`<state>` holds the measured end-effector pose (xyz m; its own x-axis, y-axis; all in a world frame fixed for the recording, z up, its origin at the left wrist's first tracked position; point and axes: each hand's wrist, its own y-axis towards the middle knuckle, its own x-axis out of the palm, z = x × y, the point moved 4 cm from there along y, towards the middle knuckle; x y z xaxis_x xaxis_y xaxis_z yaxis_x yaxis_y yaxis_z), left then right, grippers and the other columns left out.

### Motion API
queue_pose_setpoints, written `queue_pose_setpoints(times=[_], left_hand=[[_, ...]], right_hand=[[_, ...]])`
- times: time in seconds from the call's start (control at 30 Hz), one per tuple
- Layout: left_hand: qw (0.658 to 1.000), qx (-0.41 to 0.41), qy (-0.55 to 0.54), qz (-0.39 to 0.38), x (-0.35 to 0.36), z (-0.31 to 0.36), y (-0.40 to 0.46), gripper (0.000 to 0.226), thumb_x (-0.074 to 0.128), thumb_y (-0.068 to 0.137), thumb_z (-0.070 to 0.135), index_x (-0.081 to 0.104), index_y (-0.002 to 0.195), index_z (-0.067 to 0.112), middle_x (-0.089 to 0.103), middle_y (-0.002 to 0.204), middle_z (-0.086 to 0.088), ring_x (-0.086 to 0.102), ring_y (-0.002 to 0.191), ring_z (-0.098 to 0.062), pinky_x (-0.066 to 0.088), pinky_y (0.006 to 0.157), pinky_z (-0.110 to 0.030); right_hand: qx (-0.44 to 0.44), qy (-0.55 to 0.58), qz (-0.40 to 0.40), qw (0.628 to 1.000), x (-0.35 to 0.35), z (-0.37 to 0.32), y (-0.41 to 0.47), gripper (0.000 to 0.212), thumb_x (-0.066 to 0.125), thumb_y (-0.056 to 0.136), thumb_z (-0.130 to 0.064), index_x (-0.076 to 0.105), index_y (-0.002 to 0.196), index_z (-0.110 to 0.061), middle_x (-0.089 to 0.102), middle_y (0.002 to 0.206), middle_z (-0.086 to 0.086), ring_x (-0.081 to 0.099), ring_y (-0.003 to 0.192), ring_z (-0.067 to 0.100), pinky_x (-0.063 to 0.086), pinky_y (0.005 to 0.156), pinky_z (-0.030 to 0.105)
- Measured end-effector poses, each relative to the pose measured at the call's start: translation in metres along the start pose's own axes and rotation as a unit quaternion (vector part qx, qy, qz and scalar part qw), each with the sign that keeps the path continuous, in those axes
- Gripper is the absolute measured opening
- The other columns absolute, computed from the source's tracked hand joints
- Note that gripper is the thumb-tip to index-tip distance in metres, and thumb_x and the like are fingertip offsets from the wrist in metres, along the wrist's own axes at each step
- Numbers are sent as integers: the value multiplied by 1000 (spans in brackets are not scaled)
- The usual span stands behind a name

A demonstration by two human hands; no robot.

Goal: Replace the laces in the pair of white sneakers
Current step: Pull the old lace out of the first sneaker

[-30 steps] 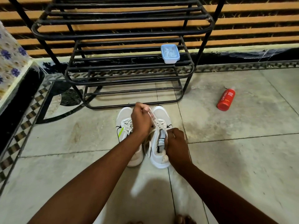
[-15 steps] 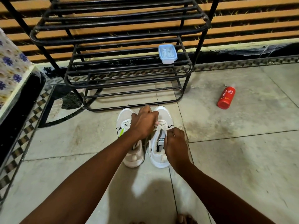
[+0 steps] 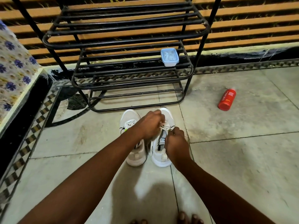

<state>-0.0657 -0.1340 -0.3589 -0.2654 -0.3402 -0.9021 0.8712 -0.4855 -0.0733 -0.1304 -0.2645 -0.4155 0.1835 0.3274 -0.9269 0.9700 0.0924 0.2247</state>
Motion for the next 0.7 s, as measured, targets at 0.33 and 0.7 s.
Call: queue_pose_setpoints(times=[0.33, 0.7], left_hand=[[969, -18, 231, 82, -10, 13, -7, 27, 55, 96, 8, 57, 122, 15, 51, 128, -6, 44, 120, -28, 45, 92, -45], [788, -185, -433, 397, -43, -44, -23, 19, 36, 112, 14, 45, 95, 13, 52, 74, -1, 46, 54, -15, 44, 55, -37]], right_hand=[[-1, -4, 4, 1000, 3, 1, -1, 25, 80, 61, 0, 62, 78, -3, 58, 92, 14, 61, 78, 34, 48, 47, 32], [-3, -11, 9, 1000, 10, 2, -1, 27, 83, 64, -5, 65, 84, -4, 58, 91, 13, 61, 79, 30, 52, 50, 31]])
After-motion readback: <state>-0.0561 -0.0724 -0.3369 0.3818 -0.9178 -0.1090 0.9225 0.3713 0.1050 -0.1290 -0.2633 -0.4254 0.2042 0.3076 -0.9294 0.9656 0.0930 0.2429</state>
